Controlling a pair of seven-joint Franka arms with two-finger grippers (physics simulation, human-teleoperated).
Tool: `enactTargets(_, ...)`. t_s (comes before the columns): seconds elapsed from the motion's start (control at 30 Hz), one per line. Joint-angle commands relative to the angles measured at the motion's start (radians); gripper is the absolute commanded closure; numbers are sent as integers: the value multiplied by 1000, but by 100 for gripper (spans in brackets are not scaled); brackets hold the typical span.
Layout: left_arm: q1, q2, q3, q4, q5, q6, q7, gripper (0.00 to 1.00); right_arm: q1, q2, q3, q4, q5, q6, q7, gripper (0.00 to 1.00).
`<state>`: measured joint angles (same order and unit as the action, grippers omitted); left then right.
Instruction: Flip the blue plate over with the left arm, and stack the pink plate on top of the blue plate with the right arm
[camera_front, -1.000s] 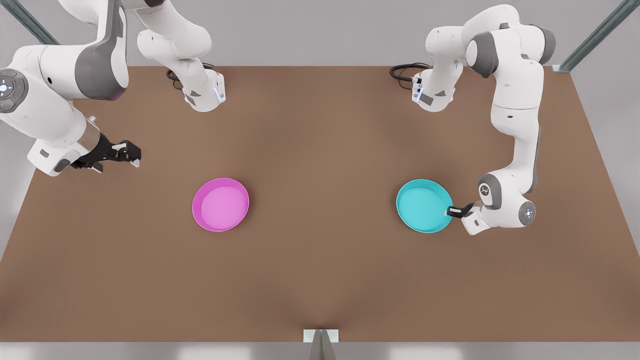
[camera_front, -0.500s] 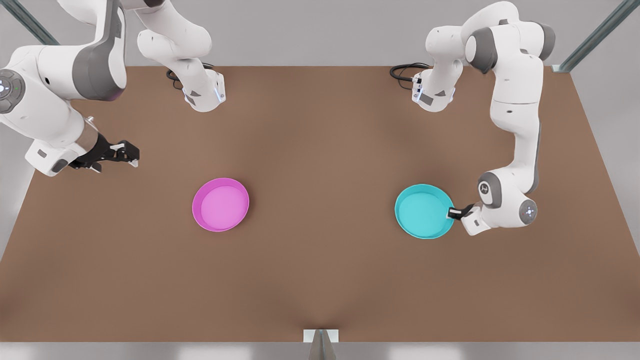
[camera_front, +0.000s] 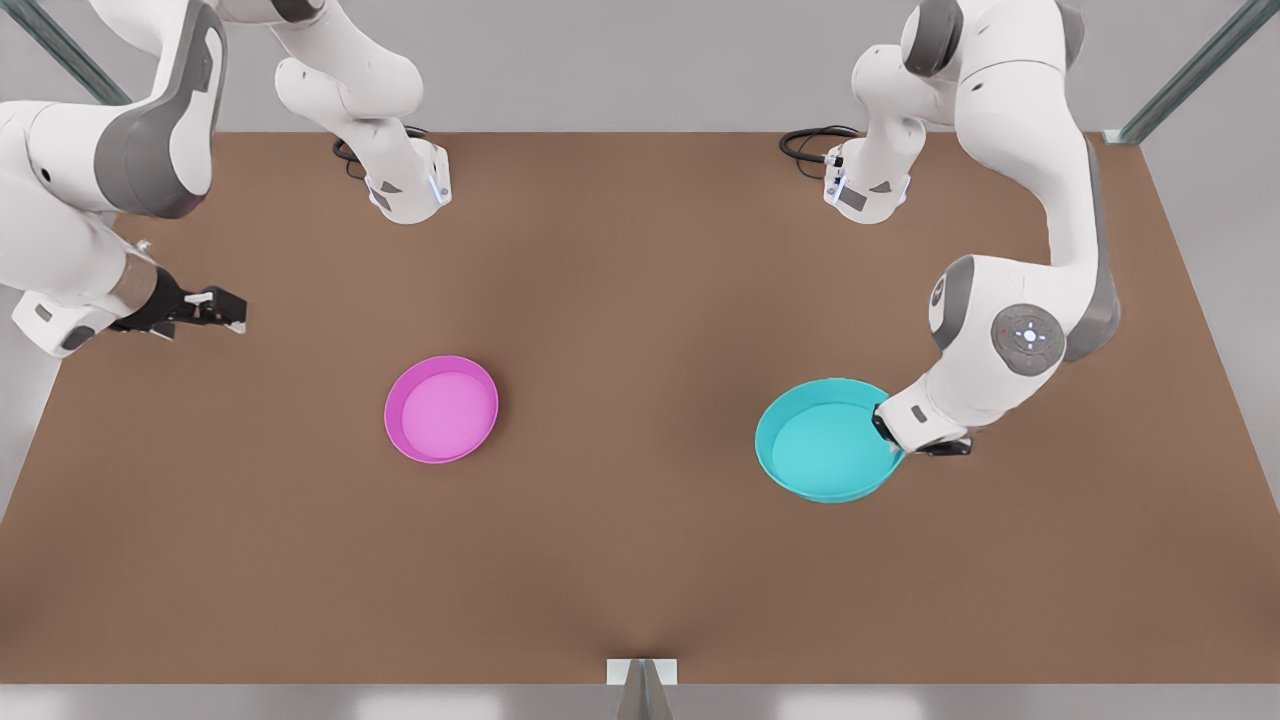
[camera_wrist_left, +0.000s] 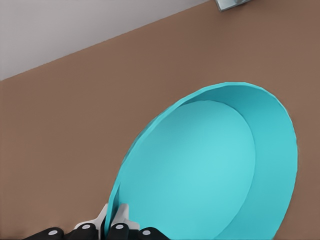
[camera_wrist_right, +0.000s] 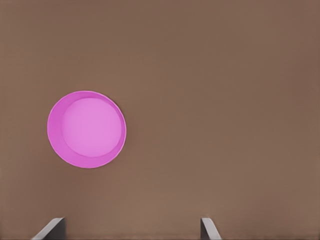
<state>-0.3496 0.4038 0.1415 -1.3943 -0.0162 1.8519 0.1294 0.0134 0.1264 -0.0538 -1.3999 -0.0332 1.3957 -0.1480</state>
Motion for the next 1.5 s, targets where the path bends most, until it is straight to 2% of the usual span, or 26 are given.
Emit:
enactTargets(0.0,-45,21,16,34,70,-69,-769,79,7,-1,0,-1,4,-26,1,0)
enactTargets(0.03,-161,29,142,37,68,-31,-806,79,10,-1,0,-1,4,-24,2,0)
enactTargets(0.07,-393,58,392,35,47,13,-814,79,7,1,0,-1,4,-24,2,0)
enactTargets(0.2,-942,196,897,24,7,96,-976,79,7,5,0,1,6,-20,1,0)
enactTargets(0.23,-986,205,919,23,7,102,-991,79,7,5,0,1,7,-23,1,0)
enactTargets(0.3,-1186,277,1044,-146,53,303,-1085,79,7,4,0,1,7,-23,1,0)
enactTargets(0.37,-1233,329,1060,-204,185,384,-1198,79,7,5,0,1,7,-20,1,0)
enactTargets(0.4,-1263,351,1066,-268,251,497,-1264,79,7,7,0,1,7,-17,1,0)
enactTargets(0.43,-1264,369,1066,-270,312,509,-1318,79,7,7,0,1,7,-15,1,0)
enactTargets(0.5,-1293,420,1061,-327,573,576,-1613,79,5,9,0,1,7,-14,1,0)
enactTargets(0.6,-1307,429,1012,-373,827,550,-1921,79,4,9,0,1,9,-14,1,0)
enactTargets(0.67,-1316,421,928,-400,980,422,-2111,79,4,9,-1,1,9,-14,1,0)
enactTargets(0.77,-1338,446,880,-411,1038,299,-2205,79,4,9,0,1,9,-14,1,0)
enactTargets(0.87,-1362,538,842,-411,1067,214,-2418,79,3,9,0,1,9,-15,1,0)
enactTargets(1.03,-1362,606,803,-411,1067,199,-2495,79,-4,10,0,1,9,-12,-1,0)
enactTargets(1.27,-1370,612,718,-411,1064,144,-2562,79,-4,10,0,1,9,-12,-1,0)
enactTargets(1.47,-1387,690,708,-400,1059,142,-2628,79,-4,10,-1,2,9,-12,-8,0)
